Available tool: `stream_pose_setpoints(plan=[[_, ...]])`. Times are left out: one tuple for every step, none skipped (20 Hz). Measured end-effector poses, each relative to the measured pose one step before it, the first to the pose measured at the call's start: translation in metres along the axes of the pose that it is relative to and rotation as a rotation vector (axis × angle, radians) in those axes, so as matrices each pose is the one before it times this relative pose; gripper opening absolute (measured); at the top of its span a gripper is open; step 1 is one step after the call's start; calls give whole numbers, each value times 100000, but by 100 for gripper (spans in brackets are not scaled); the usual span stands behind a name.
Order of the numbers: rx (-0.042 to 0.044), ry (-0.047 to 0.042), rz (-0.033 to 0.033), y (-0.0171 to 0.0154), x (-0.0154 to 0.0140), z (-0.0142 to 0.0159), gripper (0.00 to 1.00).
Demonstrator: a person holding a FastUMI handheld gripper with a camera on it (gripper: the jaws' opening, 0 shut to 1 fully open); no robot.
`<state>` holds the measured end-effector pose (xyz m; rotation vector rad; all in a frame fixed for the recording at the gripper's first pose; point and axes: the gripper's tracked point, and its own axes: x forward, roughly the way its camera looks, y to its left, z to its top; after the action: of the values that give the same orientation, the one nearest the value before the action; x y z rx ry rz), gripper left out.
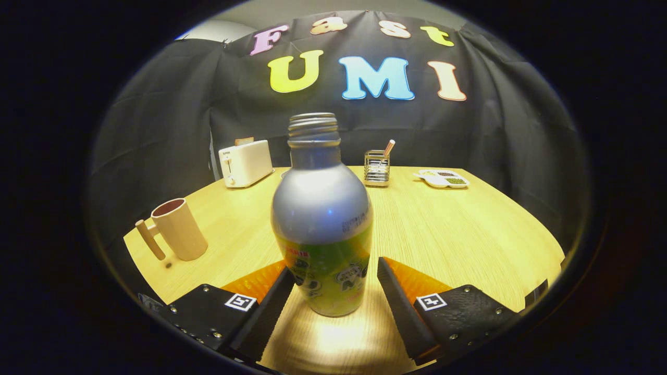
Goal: Take the bottle from table, then pour the juice into the cup, finally place the bottle on the coaster
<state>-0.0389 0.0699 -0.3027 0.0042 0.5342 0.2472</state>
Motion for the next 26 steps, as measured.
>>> stream_pose_setpoints(plan=[[-596,167,405,166,-82,-155,96],[-1563,453,-1255,-215,-301,312,88],[-614,555,15,47,452,-193,80],[-1196,548,-1685,-278,-221,134,80],[-1476,-187,-1509,-225,-177,211,79],[-1570,466,342,160,-88,317,77],[-2132,134,-39,144,-73,292,77],[-2205,302,433,121,-215,517,77],[-1704,143,770,160,-36,410,77],[-1174,270,1168,394,-19,476,77],[-1152,43,1080,293,-101,554,77],[-1533,-267,677,353,-114,650,77],[-1930,55,291,338,-120,352,77],[-2288,149,113,368,34,548,77],[-2318,334,-32,342,-77,371,77],[-2326,200,77,389,-37,418,77],[-2127,383,333,500,-20,345,77],[-2016,612,810,554,-2,332,77],[-2072,583,1076,603,20,213,77],[-2085,599,624,497,3,283,77],[-1877,436,638,439,58,238,77],[-1762,614,415,458,53,240,77],[-1923,727,268,413,-38,129,77],[-2166,677,2,317,82,219,77],[-2372,780,-255,207,34,77,77],[-2263,717,-264,200,129,176,77]])
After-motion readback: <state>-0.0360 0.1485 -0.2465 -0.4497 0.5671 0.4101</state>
